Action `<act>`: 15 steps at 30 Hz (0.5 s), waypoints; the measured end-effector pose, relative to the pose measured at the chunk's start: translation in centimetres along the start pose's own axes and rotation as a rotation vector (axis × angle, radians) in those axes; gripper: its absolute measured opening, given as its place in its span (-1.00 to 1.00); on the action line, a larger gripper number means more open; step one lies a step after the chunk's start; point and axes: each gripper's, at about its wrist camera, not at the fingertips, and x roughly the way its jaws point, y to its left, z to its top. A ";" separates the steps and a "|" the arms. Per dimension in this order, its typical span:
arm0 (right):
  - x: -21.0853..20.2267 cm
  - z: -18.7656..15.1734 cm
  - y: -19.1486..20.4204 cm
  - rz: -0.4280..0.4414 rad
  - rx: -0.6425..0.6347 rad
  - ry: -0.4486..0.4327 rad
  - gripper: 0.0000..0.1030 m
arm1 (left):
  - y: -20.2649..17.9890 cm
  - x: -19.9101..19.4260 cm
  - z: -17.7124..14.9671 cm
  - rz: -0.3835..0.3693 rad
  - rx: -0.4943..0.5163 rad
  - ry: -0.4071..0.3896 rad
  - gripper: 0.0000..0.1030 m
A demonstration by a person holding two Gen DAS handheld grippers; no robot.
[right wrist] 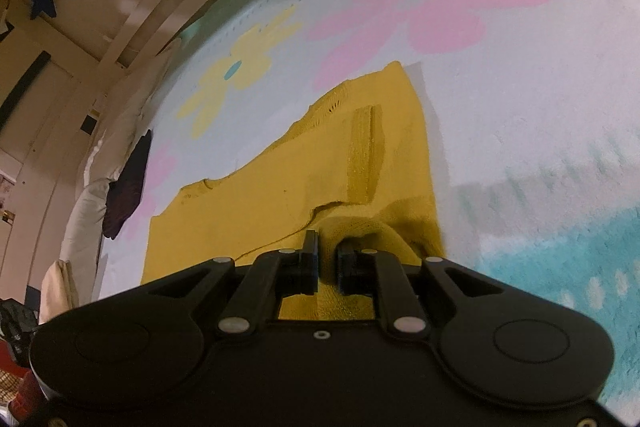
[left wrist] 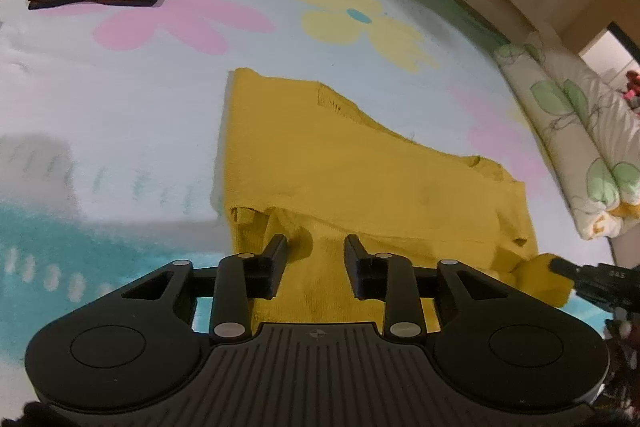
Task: Fold small clothes
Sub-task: 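Carry the held strip end over the sweater toward the collar with both grippers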
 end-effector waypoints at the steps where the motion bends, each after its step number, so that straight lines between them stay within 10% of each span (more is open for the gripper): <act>1: -0.1 -0.1 0.0 -0.001 0.000 0.001 -0.61 | -0.1 0.2 0.0 0.010 0.008 0.006 -0.37; 7: -0.2 -0.1 -0.4 0.003 0.007 0.009 -0.61 | -0.3 0.4 -0.1 0.092 0.057 0.002 -0.37; 15: 0.3 -0.5 -0.7 0.011 0.001 0.054 -0.44 | -0.9 1.5 -0.7 0.019 0.082 0.057 -0.25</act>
